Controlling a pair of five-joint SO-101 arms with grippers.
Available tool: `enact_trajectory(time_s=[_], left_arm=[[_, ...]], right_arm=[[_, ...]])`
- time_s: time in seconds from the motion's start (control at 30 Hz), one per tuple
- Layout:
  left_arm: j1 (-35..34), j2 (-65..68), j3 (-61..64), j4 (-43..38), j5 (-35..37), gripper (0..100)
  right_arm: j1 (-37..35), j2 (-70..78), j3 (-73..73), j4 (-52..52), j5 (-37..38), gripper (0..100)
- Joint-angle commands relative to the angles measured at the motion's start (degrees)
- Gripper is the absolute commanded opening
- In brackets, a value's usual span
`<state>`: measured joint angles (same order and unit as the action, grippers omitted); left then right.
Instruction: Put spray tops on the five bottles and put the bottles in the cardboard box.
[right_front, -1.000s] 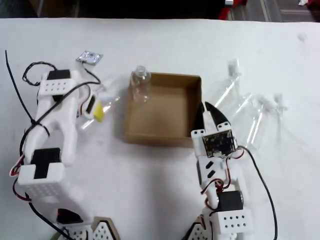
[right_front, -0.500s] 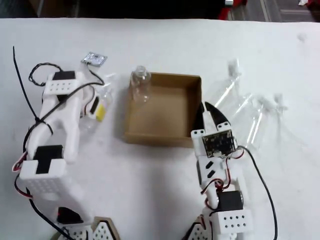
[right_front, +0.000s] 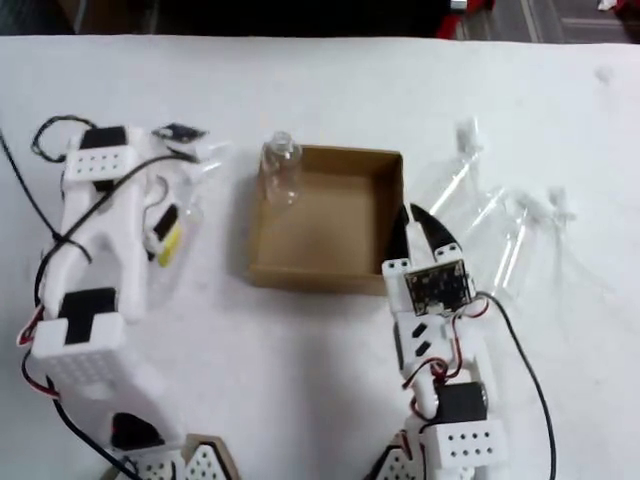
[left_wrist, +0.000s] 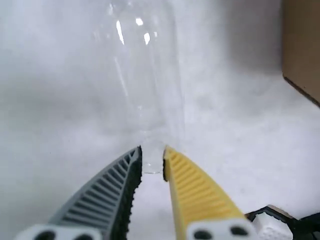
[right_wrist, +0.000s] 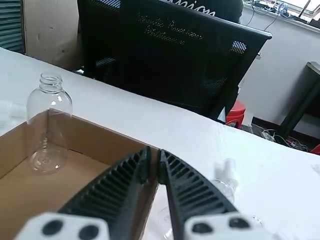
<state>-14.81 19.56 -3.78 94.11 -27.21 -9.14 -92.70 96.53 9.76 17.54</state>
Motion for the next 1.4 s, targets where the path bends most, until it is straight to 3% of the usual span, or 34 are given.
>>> enact_trajectory(time_s=[0.0, 0.13, 0.27, 0.5, 0.97, 1.37], left_arm=[[-0.22, -6.46, -7.65, 4.57, -1.58, 7], [3.38, -12.0, -16.88, 6.07, -0.79, 13], [6.46, -10.33, -20.4, -0.18, 5.8, 23], [9.8, 7.6, -25.85, -9.41, 8.97, 21], [6.11, 35.82, -62.68, 7.12, 8.62, 21], [5.67, 41.45, -66.2, 8.09, 8.79, 19]], right_arm=[[-0.48, 0.22, 0.62, 0.31, 0.62, 1.5], [-0.48, 0.22, 0.62, 0.31, 0.7, 1.5], [-0.48, 0.22, 0.62, 0.22, 0.7, 1.5], [-0.48, 0.31, 0.62, 0.31, 0.7, 1.5], [-0.48, 0.31, 0.62, 0.22, 0.7, 1.5], [-0.48, 0.31, 0.62, 0.31, 0.7, 1.5]])
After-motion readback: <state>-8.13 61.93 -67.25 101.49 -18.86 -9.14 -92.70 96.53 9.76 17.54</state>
